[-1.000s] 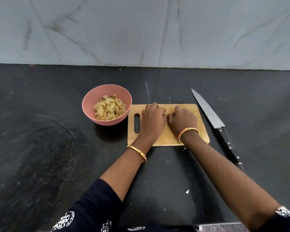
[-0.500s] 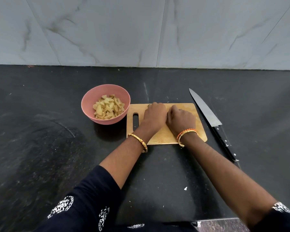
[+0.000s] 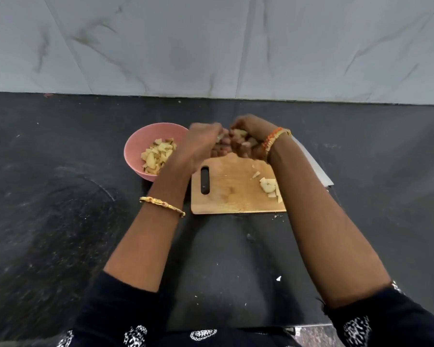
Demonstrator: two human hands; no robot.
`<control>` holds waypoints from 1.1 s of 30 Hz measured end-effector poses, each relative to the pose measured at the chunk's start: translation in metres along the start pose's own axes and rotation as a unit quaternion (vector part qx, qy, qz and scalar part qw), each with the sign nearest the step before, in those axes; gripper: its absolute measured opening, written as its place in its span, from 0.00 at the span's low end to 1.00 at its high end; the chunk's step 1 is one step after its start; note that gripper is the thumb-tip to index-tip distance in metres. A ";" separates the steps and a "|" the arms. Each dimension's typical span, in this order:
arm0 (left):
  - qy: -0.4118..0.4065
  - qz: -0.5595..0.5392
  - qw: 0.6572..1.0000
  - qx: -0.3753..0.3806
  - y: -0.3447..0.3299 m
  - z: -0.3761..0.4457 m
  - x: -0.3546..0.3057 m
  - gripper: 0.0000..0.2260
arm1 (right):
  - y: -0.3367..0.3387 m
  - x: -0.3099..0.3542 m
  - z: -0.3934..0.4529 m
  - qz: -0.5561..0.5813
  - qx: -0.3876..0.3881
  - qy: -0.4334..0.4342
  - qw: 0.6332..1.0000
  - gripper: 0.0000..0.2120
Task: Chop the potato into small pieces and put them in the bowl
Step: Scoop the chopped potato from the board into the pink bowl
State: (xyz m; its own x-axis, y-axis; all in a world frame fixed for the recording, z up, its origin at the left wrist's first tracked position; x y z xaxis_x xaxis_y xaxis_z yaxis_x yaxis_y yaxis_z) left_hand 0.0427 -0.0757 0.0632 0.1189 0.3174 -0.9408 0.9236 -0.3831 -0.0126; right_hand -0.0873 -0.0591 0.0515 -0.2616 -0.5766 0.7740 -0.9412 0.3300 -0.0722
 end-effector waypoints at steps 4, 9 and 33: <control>-0.021 -0.042 0.997 -0.058 0.060 -0.006 -0.025 0.18 | -0.067 0.032 0.005 0.028 0.032 0.071 0.997 0.17; 0.051 -0.031 0.997 -0.044 0.112 -0.005 -0.018 0.32 | -0.127 0.031 0.018 -0.027 0.005 0.088 0.996 0.13; -0.019 -0.003 0.981 -0.194 0.113 0.004 0.011 0.13 | -0.088 0.007 -0.001 0.169 0.089 0.070 0.979 0.19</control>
State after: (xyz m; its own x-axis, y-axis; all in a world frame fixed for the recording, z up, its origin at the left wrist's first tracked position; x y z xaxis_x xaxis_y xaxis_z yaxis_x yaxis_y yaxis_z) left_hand 0.1473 -0.1188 0.0497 0.1060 0.2840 -0.9530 0.9943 -0.0207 0.1044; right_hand -0.0064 -0.0912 0.0643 -0.5443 -0.3455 0.7644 -0.8317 0.3415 -0.4378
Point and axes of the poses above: each hand's wrist, its own z-axis towards the middle knuckle, its own y-axis out of the back of the hand, x = y × z, the point moved 2 cm from there along z, towards the middle knuckle, and after that the axes turned 4 degrees about -x, right-handed, at the moved point
